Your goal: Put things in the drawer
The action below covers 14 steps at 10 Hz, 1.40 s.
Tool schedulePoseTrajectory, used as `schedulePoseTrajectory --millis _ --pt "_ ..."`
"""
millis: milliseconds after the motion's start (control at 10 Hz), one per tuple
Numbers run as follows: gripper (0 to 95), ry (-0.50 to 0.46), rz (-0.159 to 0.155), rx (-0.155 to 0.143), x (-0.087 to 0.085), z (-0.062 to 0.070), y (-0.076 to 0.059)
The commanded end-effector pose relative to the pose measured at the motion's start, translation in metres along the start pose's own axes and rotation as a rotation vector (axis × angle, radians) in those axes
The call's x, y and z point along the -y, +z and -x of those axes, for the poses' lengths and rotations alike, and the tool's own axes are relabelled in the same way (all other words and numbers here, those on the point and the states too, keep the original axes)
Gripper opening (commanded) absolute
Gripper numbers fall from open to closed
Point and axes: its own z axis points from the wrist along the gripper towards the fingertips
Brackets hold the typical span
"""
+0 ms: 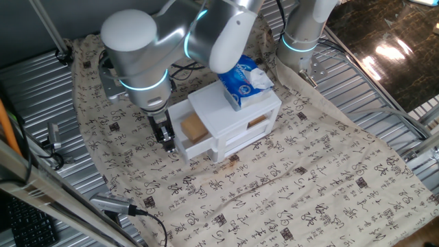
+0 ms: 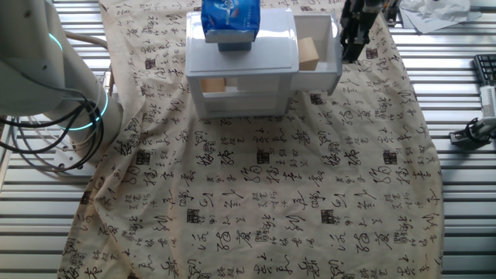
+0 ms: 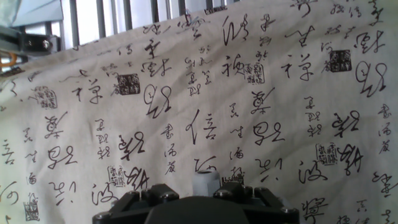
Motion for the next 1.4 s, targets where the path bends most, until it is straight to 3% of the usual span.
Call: schedulePoseTrajectory --millis 100,1000,1400 --pt "57.0 0.000 0.000 -0.006 -0.001 -0.001 -0.002" --pt "57.0 -0.003 0.003 -0.006 -0.001 -0.020 -0.004" --pt "57.0 -0.006 0.000 -0.028 -0.001 -0.022 -0.003"
